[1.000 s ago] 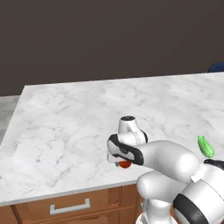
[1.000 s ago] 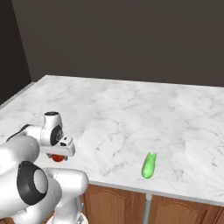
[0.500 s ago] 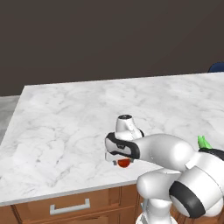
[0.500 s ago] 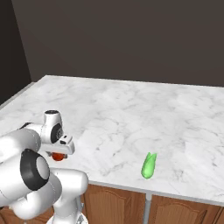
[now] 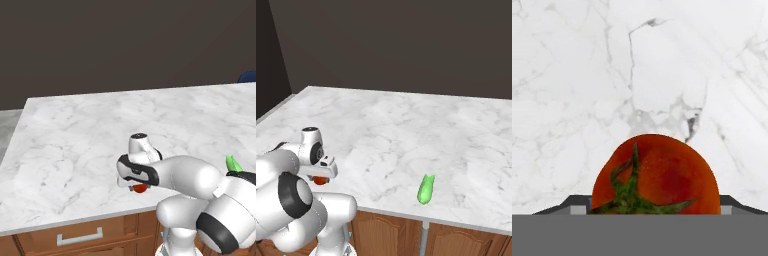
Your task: Place the tomato and corn inside the fridge drawer. Close the drawer after placing the vegetables.
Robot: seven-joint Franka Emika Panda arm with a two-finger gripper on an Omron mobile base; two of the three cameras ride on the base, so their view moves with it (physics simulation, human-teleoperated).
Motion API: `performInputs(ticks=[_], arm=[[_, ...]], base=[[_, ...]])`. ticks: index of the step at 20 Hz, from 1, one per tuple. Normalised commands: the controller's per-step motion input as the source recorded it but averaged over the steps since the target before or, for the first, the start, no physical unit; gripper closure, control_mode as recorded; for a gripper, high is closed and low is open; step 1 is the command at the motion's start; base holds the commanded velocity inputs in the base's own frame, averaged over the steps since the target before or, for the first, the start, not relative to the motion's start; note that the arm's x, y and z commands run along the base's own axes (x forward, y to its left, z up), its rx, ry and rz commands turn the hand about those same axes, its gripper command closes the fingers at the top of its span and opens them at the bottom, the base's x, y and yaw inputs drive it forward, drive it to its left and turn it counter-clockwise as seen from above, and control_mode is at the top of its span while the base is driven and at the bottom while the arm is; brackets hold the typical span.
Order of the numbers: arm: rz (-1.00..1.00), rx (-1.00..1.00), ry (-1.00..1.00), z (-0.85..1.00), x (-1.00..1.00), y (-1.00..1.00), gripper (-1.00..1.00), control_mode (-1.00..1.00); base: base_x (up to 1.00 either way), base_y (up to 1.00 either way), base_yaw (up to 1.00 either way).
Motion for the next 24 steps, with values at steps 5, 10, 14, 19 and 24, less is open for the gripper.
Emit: performInputs(ticks=[5,10,14,19,24], arm=[[0.00,-0.01,0.00,-0.16,-0.01,0.00,1.00,-1.00],[-0.07,0.00,-0.07,0.48,-0.18,-0.07,1.00,-1.00],[-0.04,0.00,-0.12,0.99,-0.23,-0.35,1.00,-1.00],[-0.01,0.00,-0.15,0.81,-0.22,-0.50,1.00,-1.00],[0.00,0.02,-0.19,0.59,-0.16,-0.47,1.00,-1.00]], base=[[0.00,0.00,0.00],[0.00,0.00,0.00],[0.00,0.00,0.00],[0.00,0.00,0.00],[0.00,0.00,0.00]])
